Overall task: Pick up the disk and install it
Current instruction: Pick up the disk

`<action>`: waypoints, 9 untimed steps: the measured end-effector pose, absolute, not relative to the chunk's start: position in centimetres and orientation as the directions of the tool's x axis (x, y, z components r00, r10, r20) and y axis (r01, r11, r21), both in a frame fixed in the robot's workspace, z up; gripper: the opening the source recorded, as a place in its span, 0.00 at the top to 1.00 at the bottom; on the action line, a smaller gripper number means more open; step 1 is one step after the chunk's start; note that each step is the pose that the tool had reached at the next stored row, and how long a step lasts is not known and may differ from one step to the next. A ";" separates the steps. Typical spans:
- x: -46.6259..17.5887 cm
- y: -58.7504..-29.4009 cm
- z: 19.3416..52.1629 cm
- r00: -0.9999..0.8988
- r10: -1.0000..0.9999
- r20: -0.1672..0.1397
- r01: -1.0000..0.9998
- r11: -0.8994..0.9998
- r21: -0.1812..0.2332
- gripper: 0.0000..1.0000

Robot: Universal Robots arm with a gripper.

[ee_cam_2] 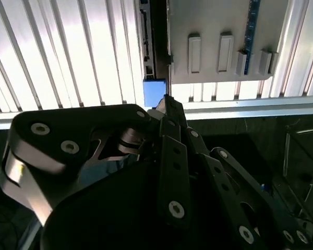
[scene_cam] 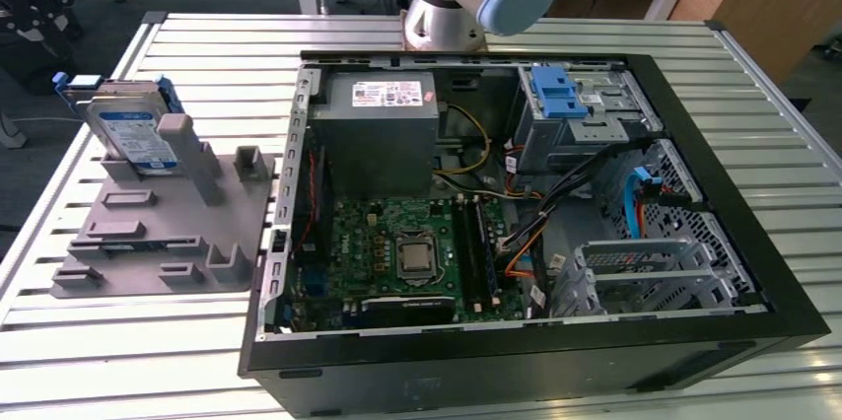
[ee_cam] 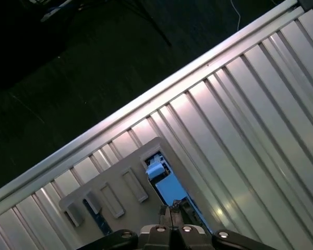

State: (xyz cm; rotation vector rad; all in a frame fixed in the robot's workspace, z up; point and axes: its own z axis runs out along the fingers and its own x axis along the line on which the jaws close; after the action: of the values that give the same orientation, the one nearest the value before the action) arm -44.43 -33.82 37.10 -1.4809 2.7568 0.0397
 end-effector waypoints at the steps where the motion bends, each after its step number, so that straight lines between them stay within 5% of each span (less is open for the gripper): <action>1: -44.4 -33.8 37.1 -0.537 -0.843 -0.022 -0.844 0.537 0.017 0.89; 9: -44.4 -33.8 37.1 -0.475 -0.880 -0.023 -0.880 0.475 0.017 0.89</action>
State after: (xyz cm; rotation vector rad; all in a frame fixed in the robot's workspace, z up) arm -44.43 -33.82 37.05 -1.6039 2.6883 0.0405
